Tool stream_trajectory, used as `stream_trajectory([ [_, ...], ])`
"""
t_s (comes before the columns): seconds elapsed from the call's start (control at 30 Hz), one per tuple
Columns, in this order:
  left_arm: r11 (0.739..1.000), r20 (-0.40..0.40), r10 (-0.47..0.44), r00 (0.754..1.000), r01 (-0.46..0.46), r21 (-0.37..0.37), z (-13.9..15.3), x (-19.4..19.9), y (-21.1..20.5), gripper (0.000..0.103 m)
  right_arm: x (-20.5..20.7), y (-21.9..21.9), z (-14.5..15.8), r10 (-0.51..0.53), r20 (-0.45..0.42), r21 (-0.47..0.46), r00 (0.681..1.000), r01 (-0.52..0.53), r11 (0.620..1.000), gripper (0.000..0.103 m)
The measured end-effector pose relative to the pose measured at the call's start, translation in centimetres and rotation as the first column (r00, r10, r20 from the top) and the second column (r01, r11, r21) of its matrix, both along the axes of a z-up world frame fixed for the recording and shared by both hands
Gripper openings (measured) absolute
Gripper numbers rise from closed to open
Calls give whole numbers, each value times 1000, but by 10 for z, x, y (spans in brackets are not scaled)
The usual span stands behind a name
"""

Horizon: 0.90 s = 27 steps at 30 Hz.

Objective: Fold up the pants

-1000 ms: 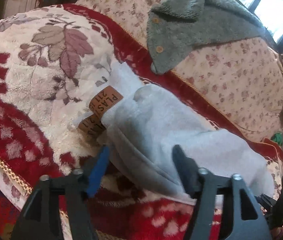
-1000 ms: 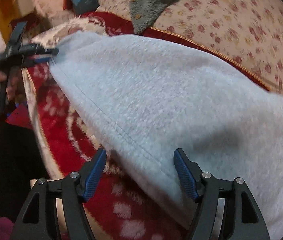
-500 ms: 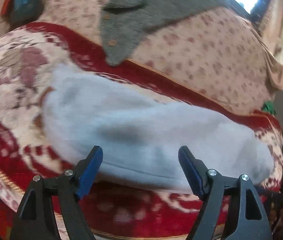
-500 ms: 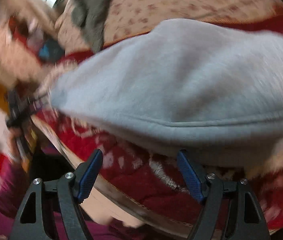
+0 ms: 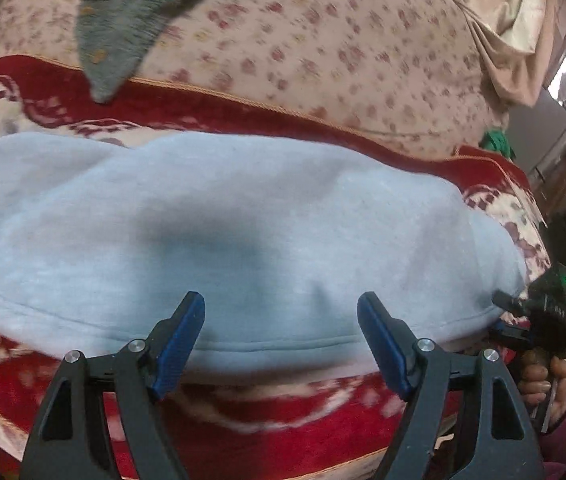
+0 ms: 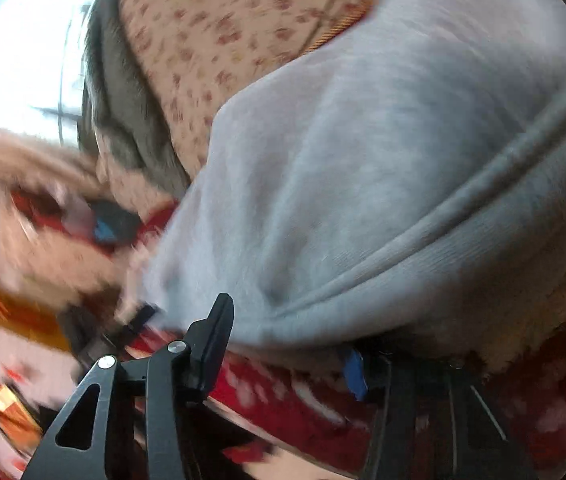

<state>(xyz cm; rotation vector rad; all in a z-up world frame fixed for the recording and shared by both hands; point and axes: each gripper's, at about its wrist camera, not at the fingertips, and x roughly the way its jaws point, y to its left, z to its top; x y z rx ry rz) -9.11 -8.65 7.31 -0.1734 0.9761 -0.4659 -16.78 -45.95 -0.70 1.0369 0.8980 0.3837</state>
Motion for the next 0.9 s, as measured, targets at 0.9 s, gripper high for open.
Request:
stream_trajectory([
  [0.9,988,8,-94,996,95,-121,1,20,-111,83,-10,-44,18,54,79,40,995,-57,998,24],
])
